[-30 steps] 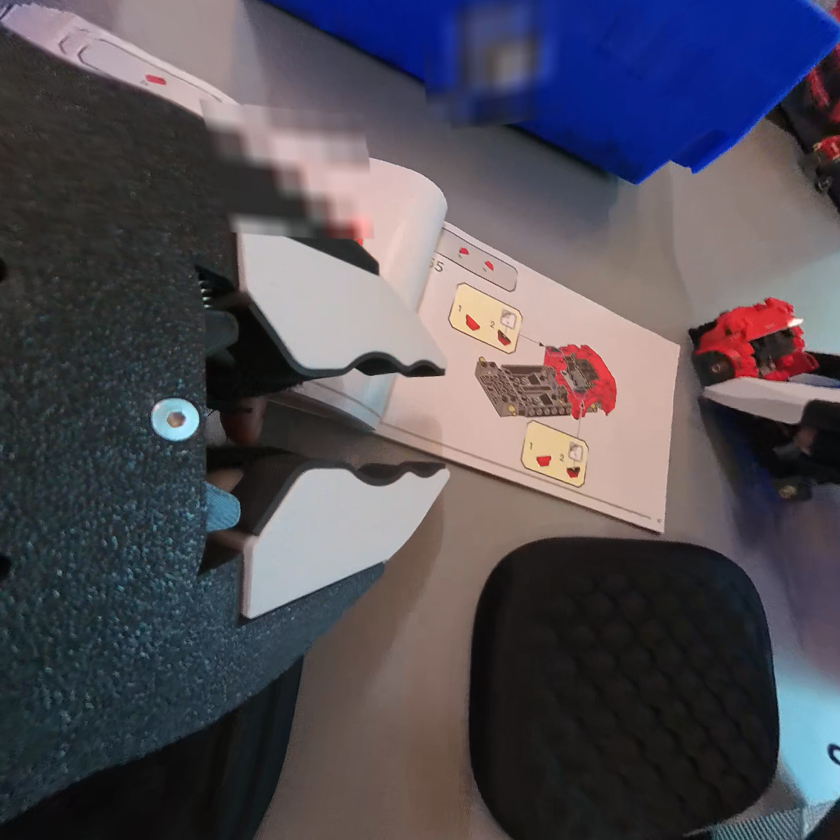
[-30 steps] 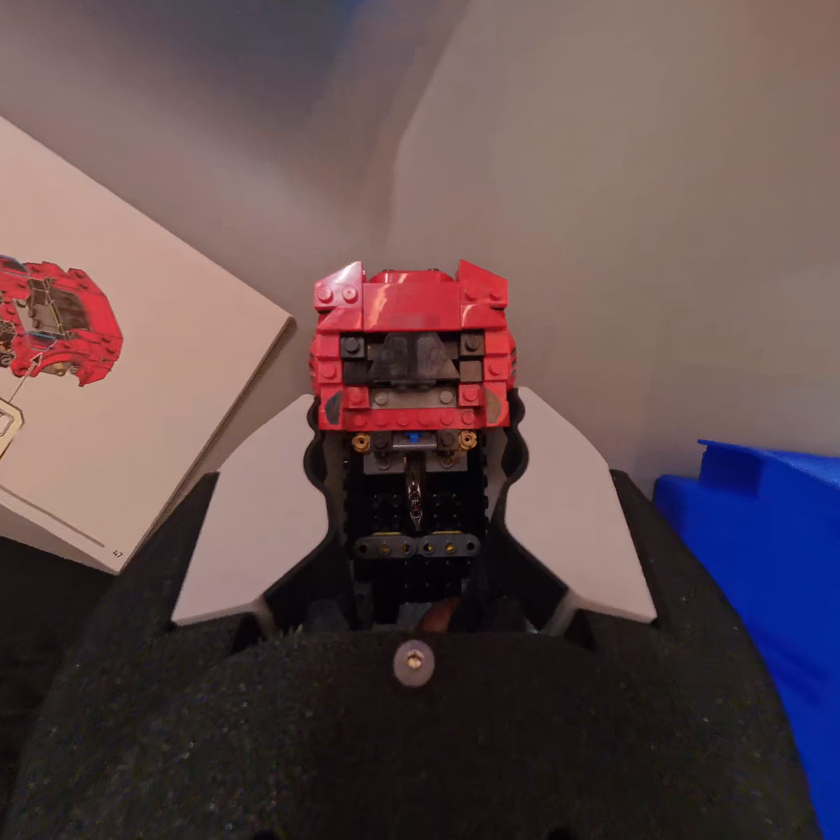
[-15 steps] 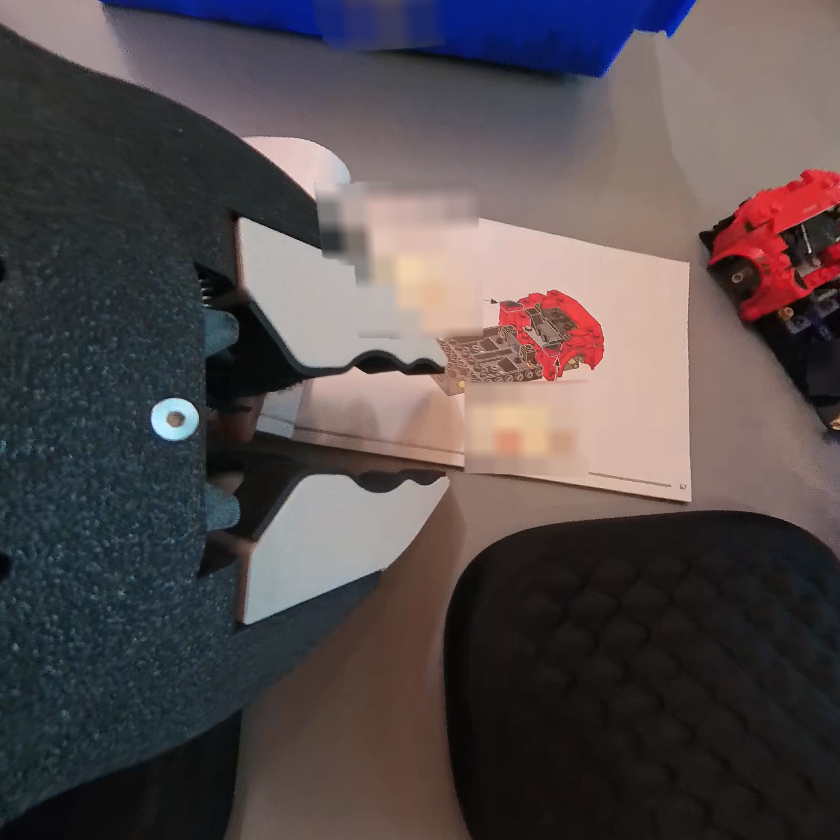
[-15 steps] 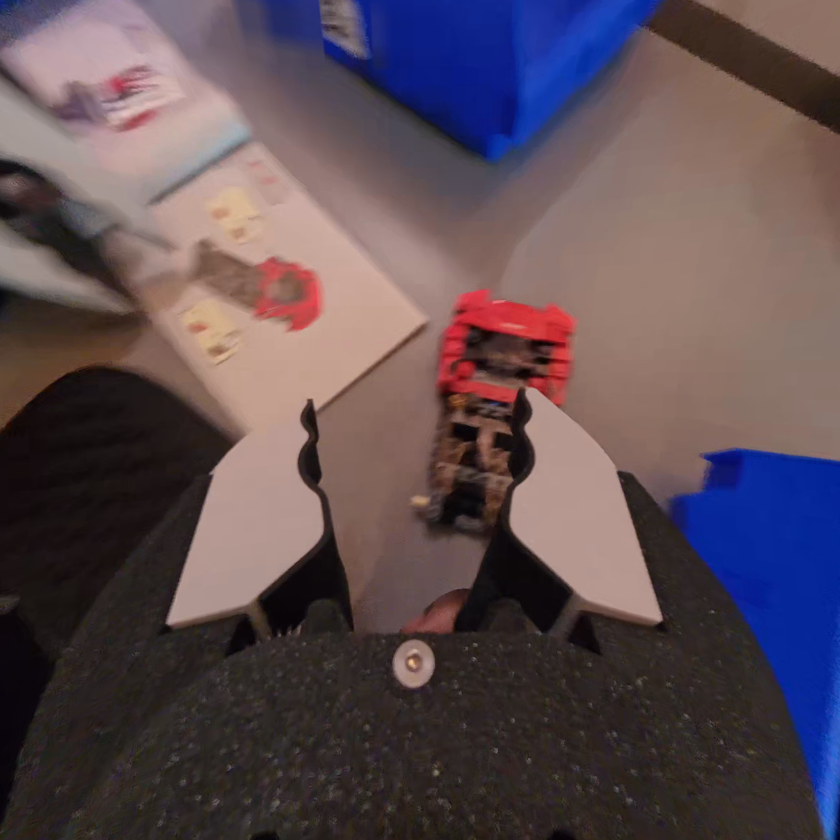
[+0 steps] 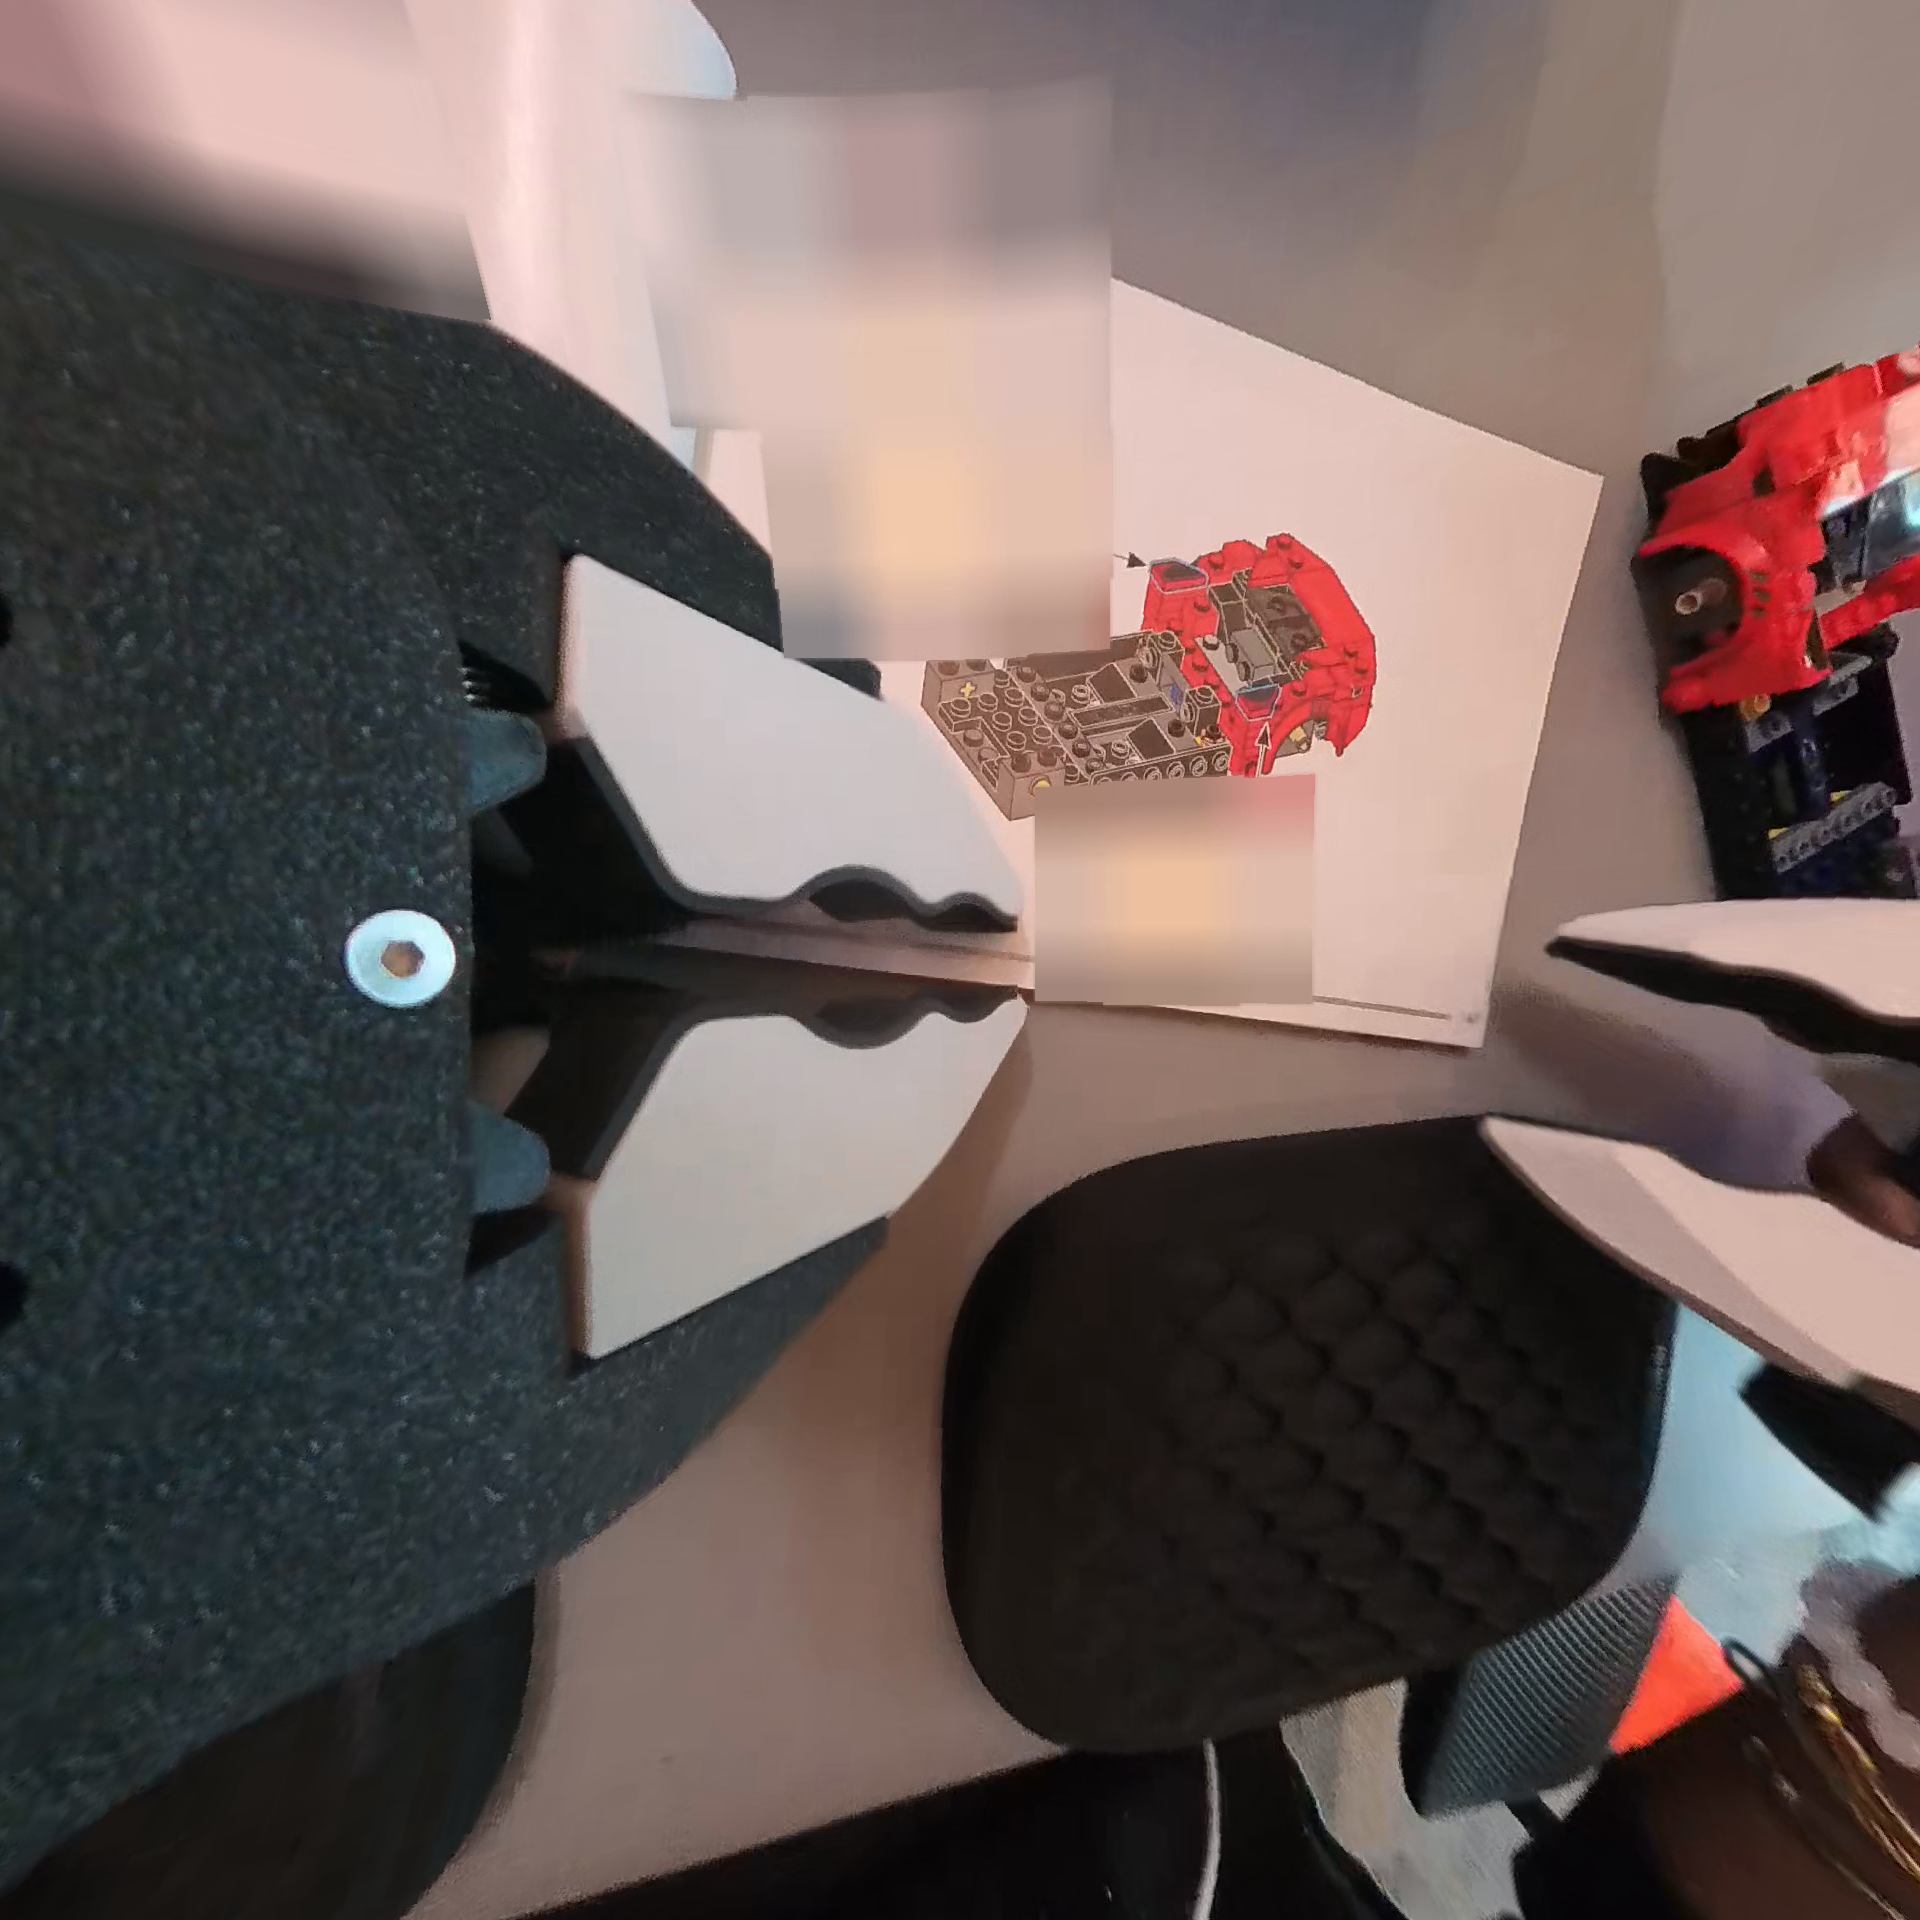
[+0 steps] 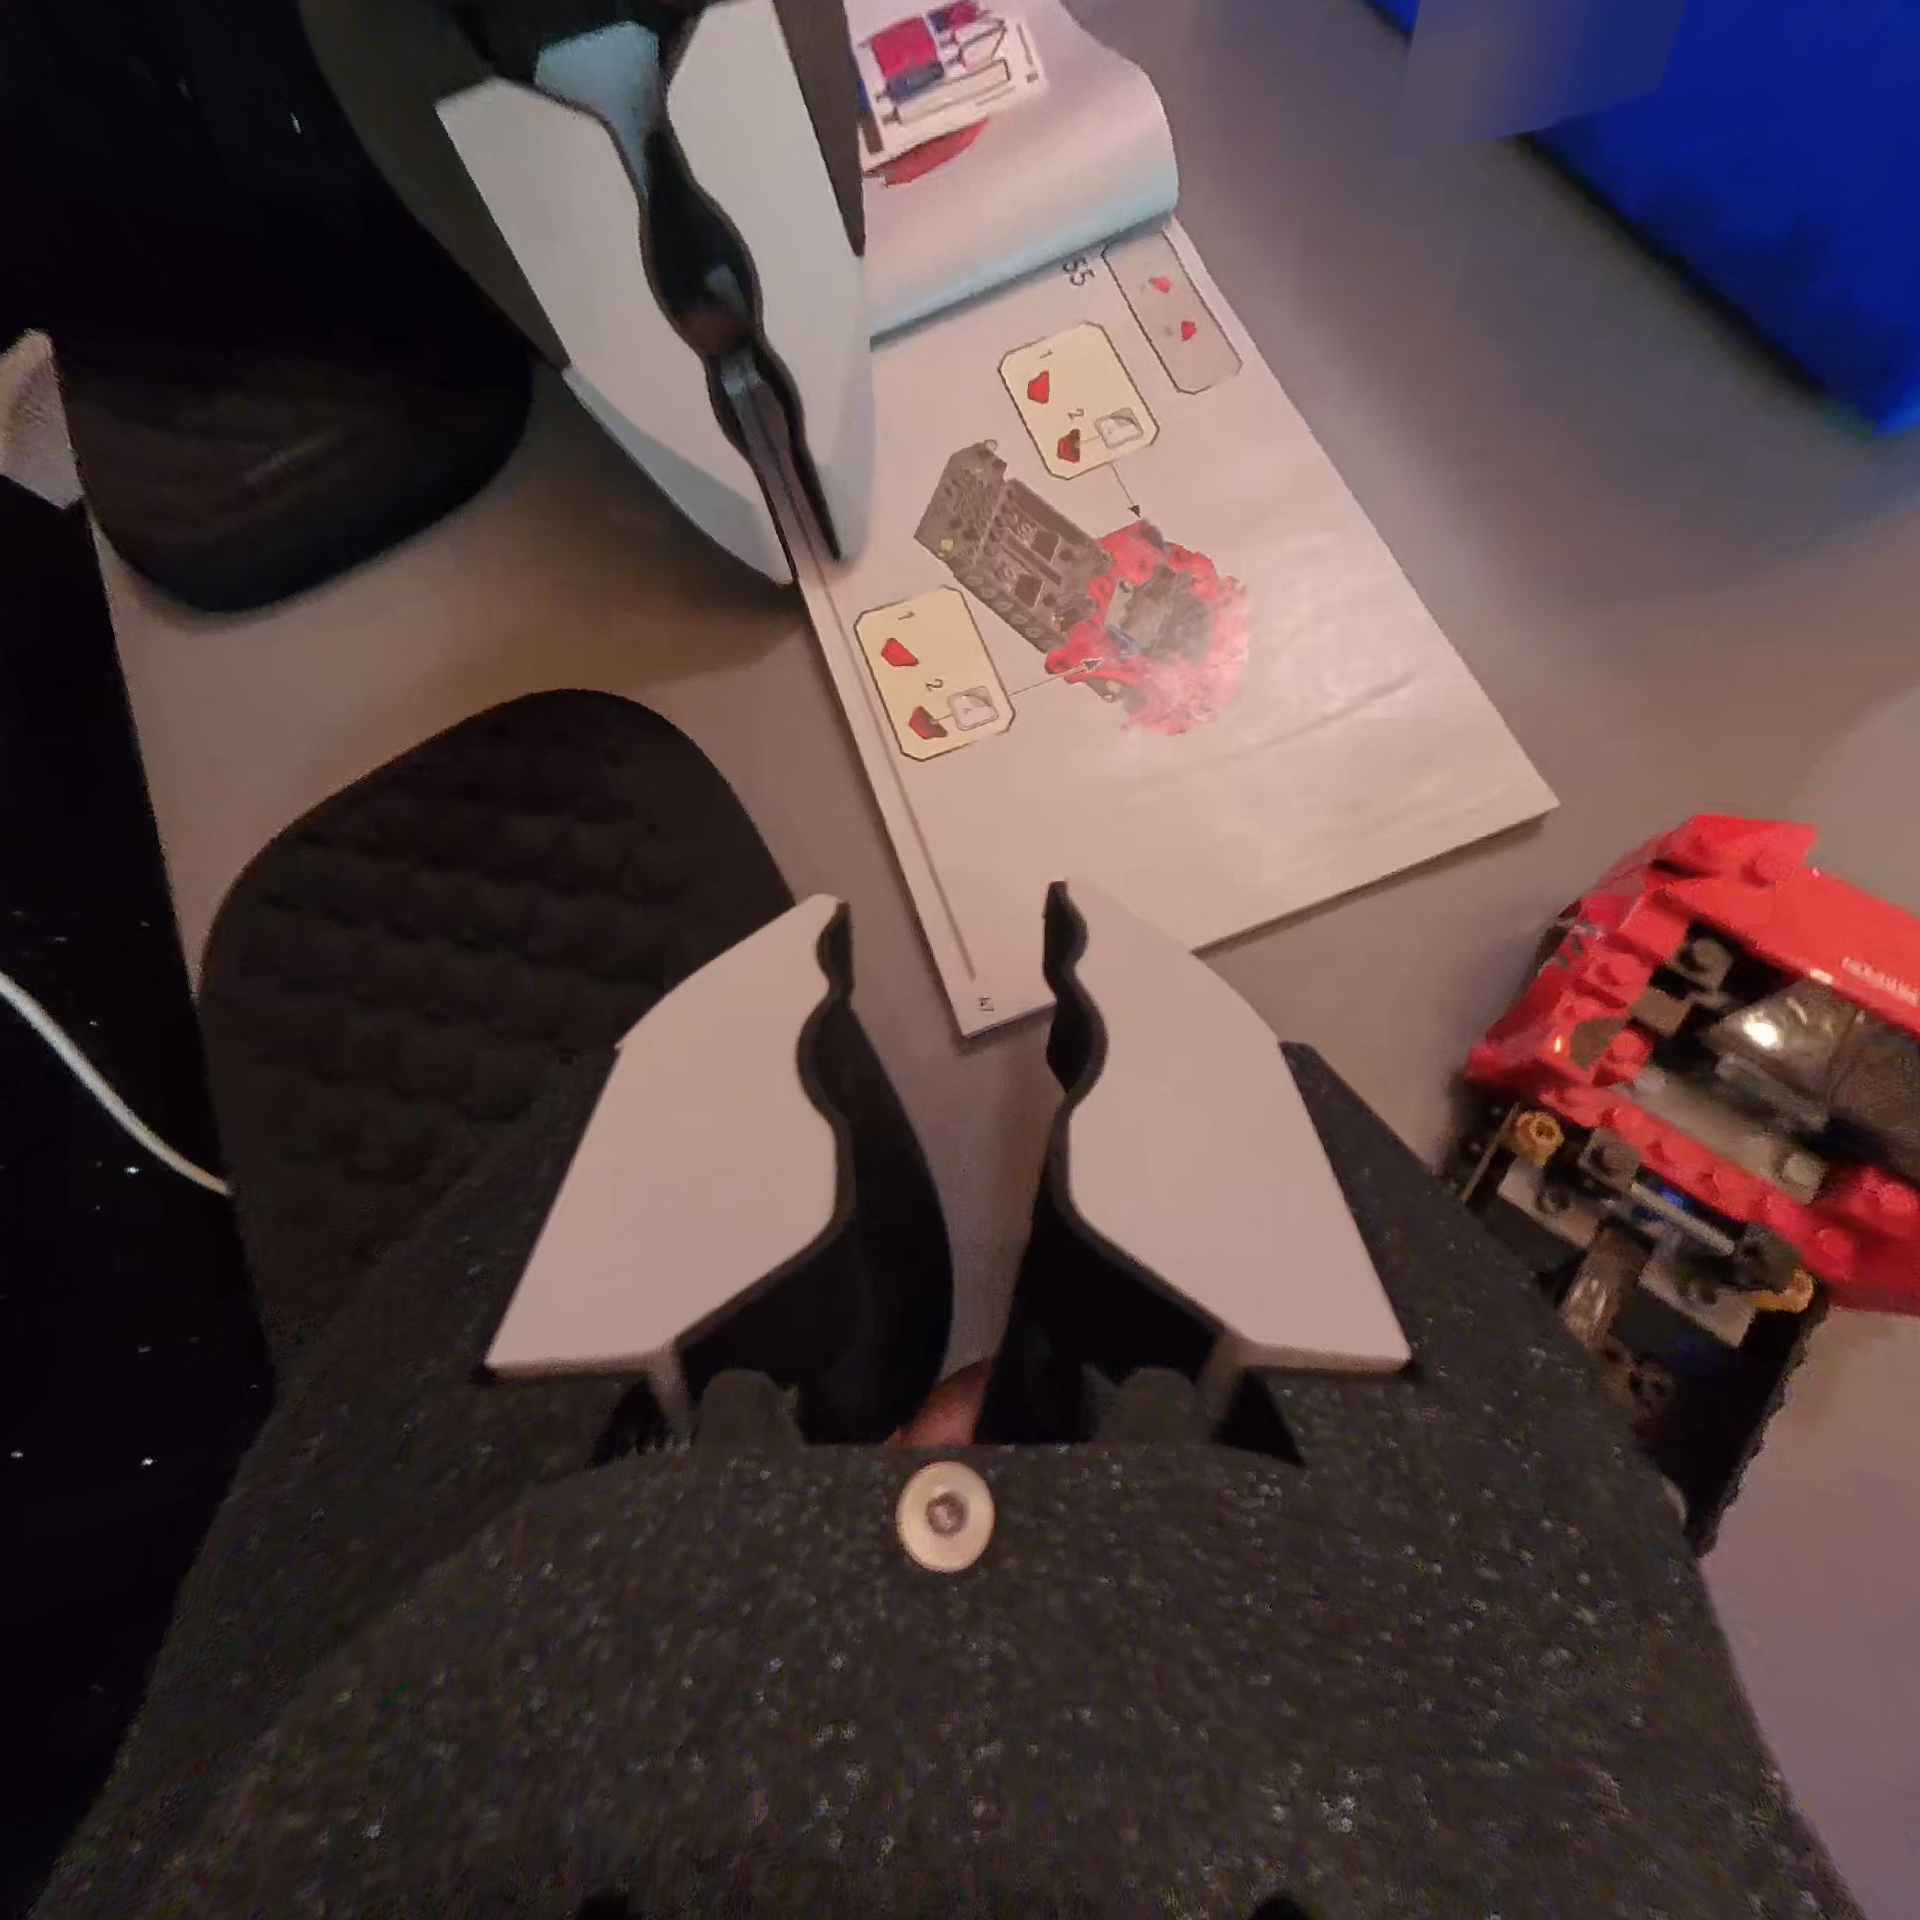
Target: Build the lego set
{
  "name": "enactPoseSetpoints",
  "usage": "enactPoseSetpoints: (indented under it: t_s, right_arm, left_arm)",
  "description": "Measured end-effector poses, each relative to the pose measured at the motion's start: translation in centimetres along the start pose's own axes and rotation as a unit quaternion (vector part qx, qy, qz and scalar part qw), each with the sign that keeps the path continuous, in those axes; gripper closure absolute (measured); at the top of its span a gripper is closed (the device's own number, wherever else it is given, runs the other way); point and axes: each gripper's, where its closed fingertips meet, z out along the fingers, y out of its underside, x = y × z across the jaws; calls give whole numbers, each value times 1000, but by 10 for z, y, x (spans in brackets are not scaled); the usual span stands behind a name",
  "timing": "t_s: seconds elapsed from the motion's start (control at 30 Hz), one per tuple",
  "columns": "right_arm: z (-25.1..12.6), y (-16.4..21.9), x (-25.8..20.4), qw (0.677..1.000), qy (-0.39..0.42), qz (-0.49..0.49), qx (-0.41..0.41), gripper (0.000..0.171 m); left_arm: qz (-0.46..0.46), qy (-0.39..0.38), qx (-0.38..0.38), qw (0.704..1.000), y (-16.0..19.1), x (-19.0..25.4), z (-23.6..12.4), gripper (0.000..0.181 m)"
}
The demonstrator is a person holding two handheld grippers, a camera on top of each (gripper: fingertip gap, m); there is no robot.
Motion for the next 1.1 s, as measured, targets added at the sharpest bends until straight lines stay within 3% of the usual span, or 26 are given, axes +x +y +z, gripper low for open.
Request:
enactPoseSetpoints:
  t_s: [0.17, 0.33, 0.5, 0.57, 0.9, 1.03, 1.1]
  right_arm:
    - [15, 2, -5, 998, -21, -38, -41, 138]
    - [21, 5, 3, 993, 8, -87, -73, 141]
    - [18, -1, 5, 994, 11, -95, -58, 149]
    - [17, -4, 3, 994, 3, -97, -44, 166]
    - [13, -12, 3, 997, -10, -75, -6, 170]
    - [8, -26, 2, 998, -18, -52, 30, 170]
    - [4, -35, 0, 997, -23, -51, 47, 170]
  left_arm:
    - [-45, 41, 13, 998, -2, 1, -2, 176]
    - [-64, 61, 23, 996, -4, 2, -4, 180]
    - [-73, 68, 27, 995, -5, 2, -4, 181]
    - [-84, 70, 32, 993, -6, 0, -6, 181]
    - [-96, 73, 51, 991, -10, -3, -9, 181]
    - [-58, 72, 74, 993, -25, 3, -14, 155]
    - [-16, 56, 70, 996, -38, 6, -16, 156]
